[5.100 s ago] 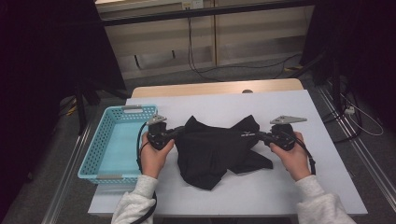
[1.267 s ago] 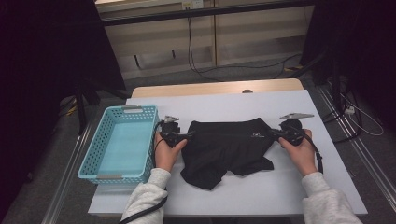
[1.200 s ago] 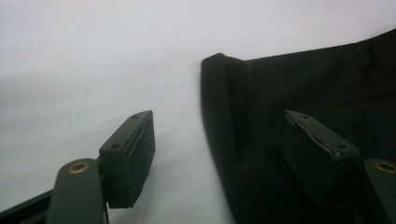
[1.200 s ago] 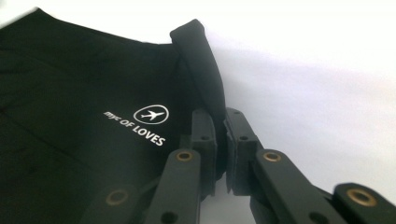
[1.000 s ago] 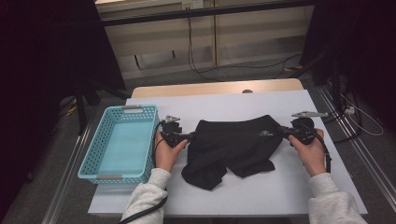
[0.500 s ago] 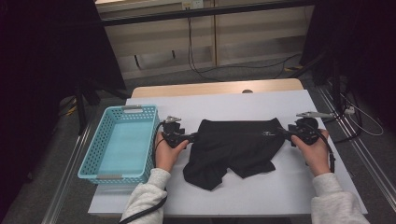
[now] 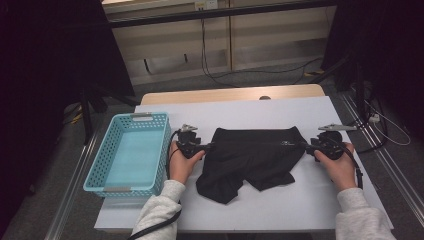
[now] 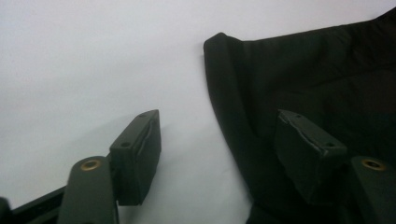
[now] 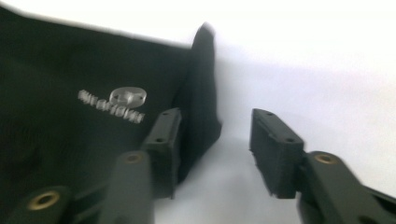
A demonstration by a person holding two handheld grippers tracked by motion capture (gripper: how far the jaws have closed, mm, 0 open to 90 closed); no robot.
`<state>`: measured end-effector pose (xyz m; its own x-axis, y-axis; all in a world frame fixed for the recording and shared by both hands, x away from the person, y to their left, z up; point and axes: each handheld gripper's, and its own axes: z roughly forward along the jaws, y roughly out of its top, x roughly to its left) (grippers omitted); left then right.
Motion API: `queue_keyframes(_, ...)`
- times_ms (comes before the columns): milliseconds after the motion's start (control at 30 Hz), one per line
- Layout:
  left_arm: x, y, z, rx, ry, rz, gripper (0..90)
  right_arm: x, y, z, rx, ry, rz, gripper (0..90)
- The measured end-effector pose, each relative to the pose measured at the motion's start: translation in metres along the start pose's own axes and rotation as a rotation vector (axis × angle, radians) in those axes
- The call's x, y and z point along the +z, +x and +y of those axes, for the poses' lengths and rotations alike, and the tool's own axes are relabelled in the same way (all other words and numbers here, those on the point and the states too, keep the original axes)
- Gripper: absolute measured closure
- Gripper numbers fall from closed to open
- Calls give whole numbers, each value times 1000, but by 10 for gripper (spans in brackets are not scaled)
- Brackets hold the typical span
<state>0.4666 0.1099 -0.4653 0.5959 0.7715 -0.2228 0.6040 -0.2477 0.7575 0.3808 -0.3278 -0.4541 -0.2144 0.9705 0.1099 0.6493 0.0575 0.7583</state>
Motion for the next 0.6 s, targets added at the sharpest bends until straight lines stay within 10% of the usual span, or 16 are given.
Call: queue_keyframes(600, 7, -10, 6, 3, 51, -5, 646, 15, 7, 0, -1, 43, -5, 554)
